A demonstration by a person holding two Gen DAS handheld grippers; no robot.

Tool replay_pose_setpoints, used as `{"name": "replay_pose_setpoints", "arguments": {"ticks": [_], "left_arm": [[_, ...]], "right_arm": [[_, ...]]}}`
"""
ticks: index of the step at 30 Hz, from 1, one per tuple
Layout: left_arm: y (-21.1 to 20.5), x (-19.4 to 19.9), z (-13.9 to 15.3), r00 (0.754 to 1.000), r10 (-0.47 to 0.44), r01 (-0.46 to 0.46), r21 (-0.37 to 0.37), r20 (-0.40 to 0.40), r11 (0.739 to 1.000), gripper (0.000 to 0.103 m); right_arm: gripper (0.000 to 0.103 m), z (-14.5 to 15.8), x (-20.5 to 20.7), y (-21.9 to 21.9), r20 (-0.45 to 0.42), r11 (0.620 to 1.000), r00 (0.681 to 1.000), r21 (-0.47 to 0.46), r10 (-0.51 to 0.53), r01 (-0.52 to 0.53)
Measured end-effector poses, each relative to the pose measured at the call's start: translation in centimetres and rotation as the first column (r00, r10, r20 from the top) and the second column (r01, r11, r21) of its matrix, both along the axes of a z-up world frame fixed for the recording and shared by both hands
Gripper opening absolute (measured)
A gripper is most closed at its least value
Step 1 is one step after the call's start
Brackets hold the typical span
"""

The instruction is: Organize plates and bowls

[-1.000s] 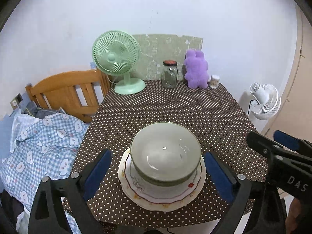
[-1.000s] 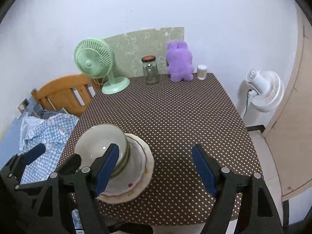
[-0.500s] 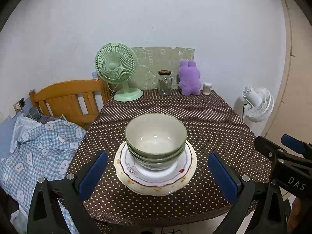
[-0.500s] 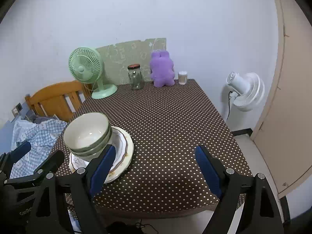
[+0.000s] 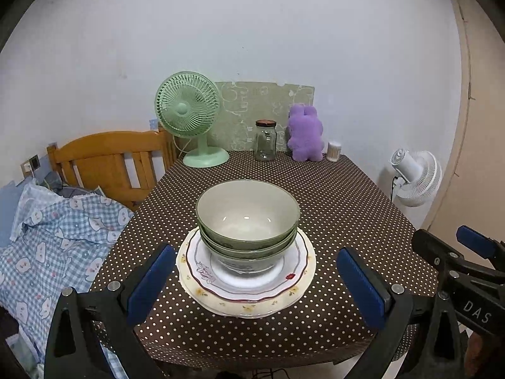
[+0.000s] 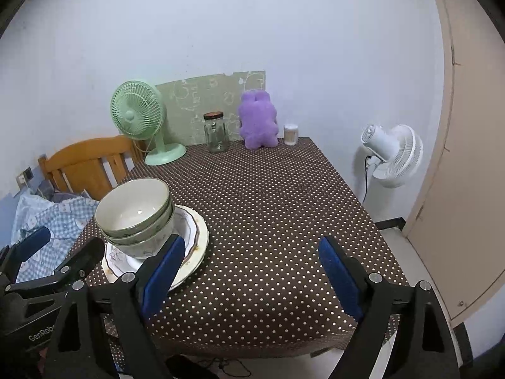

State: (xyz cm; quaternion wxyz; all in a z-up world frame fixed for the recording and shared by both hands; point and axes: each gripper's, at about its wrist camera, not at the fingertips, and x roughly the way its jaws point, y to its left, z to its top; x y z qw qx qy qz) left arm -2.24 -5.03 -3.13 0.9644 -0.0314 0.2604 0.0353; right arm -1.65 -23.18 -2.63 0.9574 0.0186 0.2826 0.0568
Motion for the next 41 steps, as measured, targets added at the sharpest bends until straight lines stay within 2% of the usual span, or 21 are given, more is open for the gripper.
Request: {"name": "replay_pose_setpoints", "arguments": {"ticks": [41], "left_arm": [[-0.04, 0.11, 0.02, 0.999, 0.007, -0.008, -0.024, -0.032, 1.000, 0.103]], "right_arm": [[0.088, -0.32, 0.44, -0.03, -0.033, 1.000, 0.999, -0.017, -0.001, 0.000]]}}
